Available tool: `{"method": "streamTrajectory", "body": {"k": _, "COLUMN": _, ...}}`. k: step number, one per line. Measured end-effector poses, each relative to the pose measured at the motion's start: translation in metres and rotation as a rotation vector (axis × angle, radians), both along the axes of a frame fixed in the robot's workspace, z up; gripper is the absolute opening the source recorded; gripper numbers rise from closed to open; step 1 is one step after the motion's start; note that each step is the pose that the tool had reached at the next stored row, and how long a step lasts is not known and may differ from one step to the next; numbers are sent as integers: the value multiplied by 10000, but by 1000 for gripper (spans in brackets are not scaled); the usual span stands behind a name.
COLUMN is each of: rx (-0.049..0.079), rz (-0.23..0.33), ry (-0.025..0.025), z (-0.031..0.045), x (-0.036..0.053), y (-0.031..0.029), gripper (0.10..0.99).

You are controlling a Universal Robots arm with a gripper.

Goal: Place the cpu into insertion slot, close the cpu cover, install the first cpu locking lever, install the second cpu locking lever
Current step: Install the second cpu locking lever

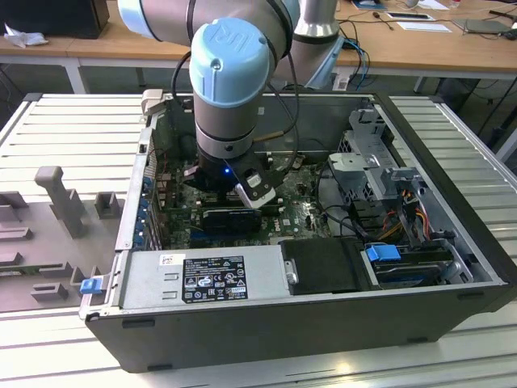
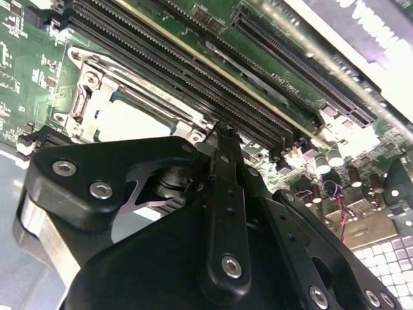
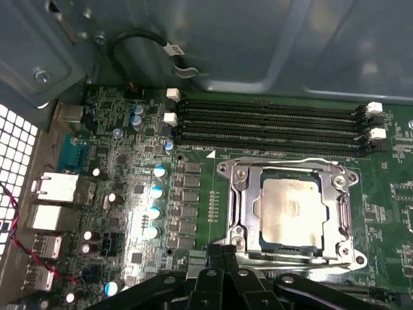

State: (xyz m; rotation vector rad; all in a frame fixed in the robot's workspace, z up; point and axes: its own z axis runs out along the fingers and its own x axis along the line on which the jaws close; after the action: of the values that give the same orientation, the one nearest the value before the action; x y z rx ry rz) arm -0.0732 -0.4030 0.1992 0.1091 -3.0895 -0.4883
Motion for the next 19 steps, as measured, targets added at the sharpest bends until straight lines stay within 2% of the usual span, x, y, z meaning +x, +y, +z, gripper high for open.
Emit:
{"method": "streamTrajectory", "body": {"k": 1, "rx": 75, "rz": 0, "ry": 1, "z": -11, "x": 0, "y": 0, "gripper": 106}}
{"method": "streamTrajectory", "body": {"k": 4, "rx": 177, "rz": 0, "ry": -2, "z": -42, "x": 0, "y": 0, "gripper": 106}}
{"method": "streamTrajectory", "body": {"k": 9, "rx": 270, "rz": 1, "ry": 2, "z": -79, "x": -3, "y": -1, "gripper": 106}}
{"method": "streamTrajectory", "body": {"k": 12, "rx": 281, "rz": 0, "ry": -4, "z": -64, "x": -8, "y": 1, "gripper": 106}}
{"method": "streamTrajectory", "body": {"k": 17, "rx": 274, "rz": 0, "ry": 0, "z": 40, "x": -9, "y": 0, "gripper": 106}}
{"method": "streamTrajectory", "body": {"k": 19, "rx": 277, "rz": 1, "ry": -2, "z": 45, "x": -8, "y": 1, "gripper": 106}}
